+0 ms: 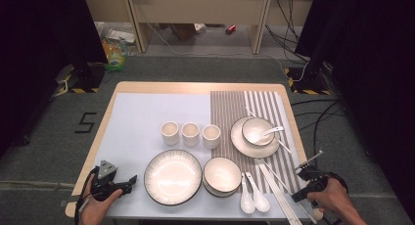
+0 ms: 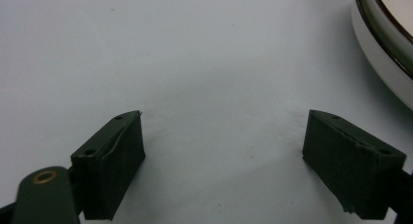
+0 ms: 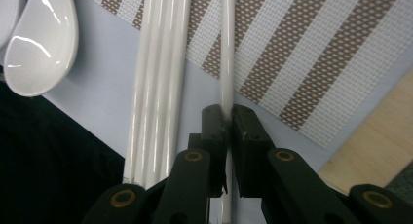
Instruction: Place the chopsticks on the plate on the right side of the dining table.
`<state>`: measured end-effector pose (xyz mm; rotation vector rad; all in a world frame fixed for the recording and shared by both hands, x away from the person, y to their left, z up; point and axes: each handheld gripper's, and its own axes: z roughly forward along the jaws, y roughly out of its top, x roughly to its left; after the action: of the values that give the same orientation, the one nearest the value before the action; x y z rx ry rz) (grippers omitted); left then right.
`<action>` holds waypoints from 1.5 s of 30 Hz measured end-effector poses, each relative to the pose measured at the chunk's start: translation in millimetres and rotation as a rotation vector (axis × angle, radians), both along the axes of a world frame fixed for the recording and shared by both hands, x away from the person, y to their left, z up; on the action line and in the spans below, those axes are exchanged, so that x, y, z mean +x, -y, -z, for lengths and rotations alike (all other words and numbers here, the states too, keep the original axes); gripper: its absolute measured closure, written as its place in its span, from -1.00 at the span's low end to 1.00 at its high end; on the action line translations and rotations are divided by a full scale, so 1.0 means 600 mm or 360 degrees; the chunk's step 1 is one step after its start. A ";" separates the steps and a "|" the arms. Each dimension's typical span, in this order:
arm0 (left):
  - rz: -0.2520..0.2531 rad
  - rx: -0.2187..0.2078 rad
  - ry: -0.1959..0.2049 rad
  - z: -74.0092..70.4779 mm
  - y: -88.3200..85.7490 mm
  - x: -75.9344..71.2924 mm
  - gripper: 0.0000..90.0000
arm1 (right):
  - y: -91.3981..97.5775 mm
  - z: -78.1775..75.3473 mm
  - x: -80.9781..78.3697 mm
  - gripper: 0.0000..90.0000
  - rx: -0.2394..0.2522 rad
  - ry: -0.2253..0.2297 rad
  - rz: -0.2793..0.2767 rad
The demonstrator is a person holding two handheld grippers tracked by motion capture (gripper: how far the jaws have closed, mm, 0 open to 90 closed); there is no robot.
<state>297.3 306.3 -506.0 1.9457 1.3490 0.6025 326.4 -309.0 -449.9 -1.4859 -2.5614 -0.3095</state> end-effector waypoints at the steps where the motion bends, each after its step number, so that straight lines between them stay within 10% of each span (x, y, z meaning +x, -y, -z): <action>1: 0.0001 0.0003 -0.0001 0.000 0.000 0.000 -0.68 | 0.000 -0.001 0.000 0.87 -0.0021 0.0001 -0.0016; 20: -0.0001 0.0001 0.0003 0.000 0.000 0.000 -0.68 | -0.018 -0.002 0.008 0.86 -0.0247 0.0004 -0.0138; 45: 0.0000 0.0000 -0.0001 0.000 0.000 0.000 -0.68 | 0.038 -0.081 -0.020 0.88 -0.0156 0.0116 -0.0139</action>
<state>297.3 306.4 -506.0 1.9462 1.3491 0.6022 314.4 -331.9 -401.0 -1.4141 -2.7265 -0.2337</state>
